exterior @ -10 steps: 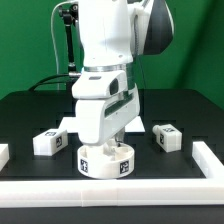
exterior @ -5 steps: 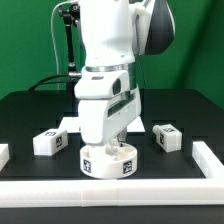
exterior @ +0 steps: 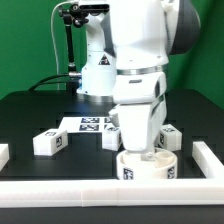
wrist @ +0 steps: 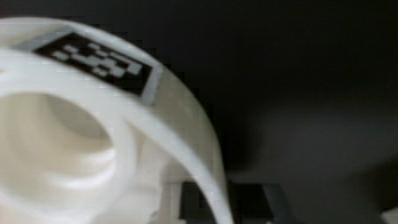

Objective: Assemble stool

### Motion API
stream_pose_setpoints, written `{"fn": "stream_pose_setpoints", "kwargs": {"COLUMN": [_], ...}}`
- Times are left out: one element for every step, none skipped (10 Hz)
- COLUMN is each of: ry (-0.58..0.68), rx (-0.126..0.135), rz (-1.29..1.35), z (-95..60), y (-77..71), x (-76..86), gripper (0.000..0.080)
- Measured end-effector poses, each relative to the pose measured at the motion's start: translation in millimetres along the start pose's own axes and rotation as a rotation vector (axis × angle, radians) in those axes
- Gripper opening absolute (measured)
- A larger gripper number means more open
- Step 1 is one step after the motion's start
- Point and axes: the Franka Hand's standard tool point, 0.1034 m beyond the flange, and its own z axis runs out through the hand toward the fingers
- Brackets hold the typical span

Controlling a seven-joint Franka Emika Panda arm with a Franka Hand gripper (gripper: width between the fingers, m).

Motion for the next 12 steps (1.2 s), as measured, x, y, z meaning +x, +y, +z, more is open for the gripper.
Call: {"fn": "stream_pose_setpoints", "kwargs": {"ry": [0.004,0.007,0.012,0.016,0.020,0.022,0.022,0.022,0.022,0.022,0.022,0.022], "rx": [-0.003,-0.006,-0.010,-0.013,-0.017,-0.018,-0.018,-0.017,-0.017,-0.017,-0.017,-0.019], "rz": [0.017,0.017,0.019,0.034,0.050,0.055,0.055,0.057,0.057,0.057,0.057,0.058], "z": [0.8,1.8,2.4,2.9,3.6,4.3,4.4,4.4,4.5,4.6,4.6,3.6], "y": [1.1,2.7,6.0,7.7,9.1,8.5,7.8,8.1,8.1,8.0,8.0,8.1], "x": [7.6,15.1,21.0,25.8,33.2,38.9,40.1,39.1,38.9,38.8,38.7,38.3], "gripper": [0.0031,0.0031,0.0031,0.0031,0.0031,0.0031,0.0031,0.0125,0.0125,0.0309,0.0309,0.0490]}}
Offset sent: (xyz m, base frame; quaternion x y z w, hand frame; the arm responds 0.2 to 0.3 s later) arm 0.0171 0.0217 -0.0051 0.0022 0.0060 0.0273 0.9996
